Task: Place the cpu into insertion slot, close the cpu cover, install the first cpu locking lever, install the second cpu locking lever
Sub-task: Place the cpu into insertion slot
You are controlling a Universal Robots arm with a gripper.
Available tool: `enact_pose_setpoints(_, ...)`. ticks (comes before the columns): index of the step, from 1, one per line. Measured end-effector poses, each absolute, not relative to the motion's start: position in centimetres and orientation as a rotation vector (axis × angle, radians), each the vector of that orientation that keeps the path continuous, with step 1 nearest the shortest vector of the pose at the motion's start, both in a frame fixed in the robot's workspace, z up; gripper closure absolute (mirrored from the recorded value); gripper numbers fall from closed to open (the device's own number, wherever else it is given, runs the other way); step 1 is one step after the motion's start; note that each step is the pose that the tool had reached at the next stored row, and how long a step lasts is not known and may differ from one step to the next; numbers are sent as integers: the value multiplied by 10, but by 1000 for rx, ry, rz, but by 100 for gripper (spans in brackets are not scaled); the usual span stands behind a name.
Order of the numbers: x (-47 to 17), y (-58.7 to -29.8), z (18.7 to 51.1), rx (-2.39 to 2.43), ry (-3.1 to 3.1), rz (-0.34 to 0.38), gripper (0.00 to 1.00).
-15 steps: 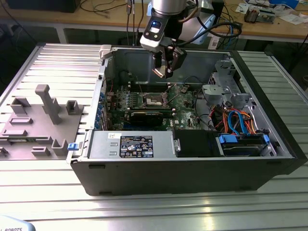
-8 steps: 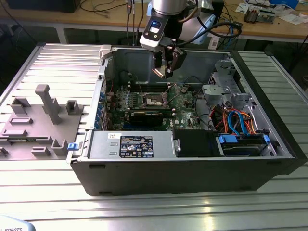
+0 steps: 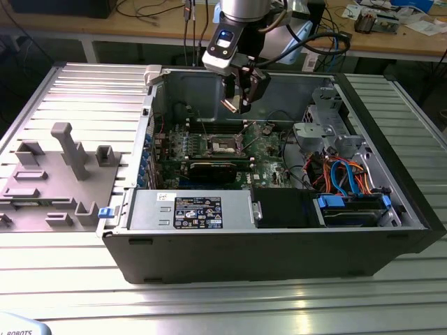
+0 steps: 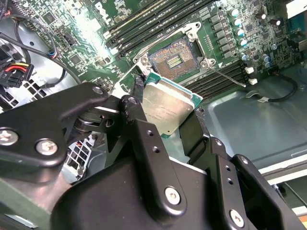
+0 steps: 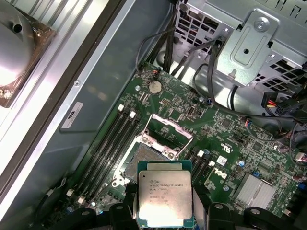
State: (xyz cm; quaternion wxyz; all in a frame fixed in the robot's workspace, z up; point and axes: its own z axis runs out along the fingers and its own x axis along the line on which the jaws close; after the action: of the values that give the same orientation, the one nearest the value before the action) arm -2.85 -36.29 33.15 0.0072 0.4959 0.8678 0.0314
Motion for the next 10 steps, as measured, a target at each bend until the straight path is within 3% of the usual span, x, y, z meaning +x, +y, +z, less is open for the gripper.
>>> enact_pose_setpoints(10,-29,-363,332,1571,2701,98,46)
